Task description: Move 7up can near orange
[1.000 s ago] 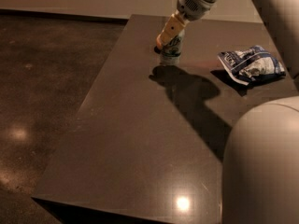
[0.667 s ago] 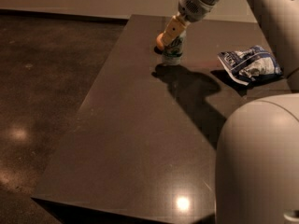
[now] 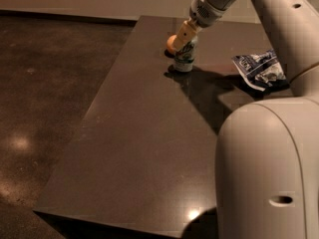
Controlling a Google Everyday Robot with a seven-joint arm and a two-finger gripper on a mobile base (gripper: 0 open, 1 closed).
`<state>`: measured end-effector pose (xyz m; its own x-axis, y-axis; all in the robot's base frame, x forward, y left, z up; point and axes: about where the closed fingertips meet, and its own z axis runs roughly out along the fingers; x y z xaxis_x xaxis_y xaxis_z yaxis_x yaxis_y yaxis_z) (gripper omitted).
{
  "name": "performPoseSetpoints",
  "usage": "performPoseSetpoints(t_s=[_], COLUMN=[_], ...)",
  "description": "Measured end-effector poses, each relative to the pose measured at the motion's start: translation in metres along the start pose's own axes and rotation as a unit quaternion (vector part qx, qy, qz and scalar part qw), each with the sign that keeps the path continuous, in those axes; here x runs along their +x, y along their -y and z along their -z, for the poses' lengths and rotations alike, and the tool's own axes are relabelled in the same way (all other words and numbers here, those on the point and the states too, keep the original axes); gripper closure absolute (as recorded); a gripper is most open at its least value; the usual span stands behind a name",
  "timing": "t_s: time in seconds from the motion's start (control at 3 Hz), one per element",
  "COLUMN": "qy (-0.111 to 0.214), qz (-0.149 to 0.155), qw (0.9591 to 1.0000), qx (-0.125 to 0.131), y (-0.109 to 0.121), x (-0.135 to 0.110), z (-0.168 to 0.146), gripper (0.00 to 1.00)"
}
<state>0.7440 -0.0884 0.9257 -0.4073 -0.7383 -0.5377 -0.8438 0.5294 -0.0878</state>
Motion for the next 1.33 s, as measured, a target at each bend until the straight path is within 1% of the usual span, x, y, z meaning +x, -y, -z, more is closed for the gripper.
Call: performPoseSetpoints(t_s=[0.33,0.67,1.0,1.33], qy=[-0.009,-0.009,-0.009,-0.009], qz=[-0.006,-0.006,-0.006,-0.006], qw=[0.9999,0.9999,0.9999,0.9999], qx=[-0.002,-0.003,-0.004,-0.004], y=[0.0065,0.0069,0.0067,0.0067], x=[0.0046,0.0039,0.0034,0.0034], z=[-0.0079,-0.0116,-0.0156,-0.0158], gripper=[0.34,0.12,0.0,0.0])
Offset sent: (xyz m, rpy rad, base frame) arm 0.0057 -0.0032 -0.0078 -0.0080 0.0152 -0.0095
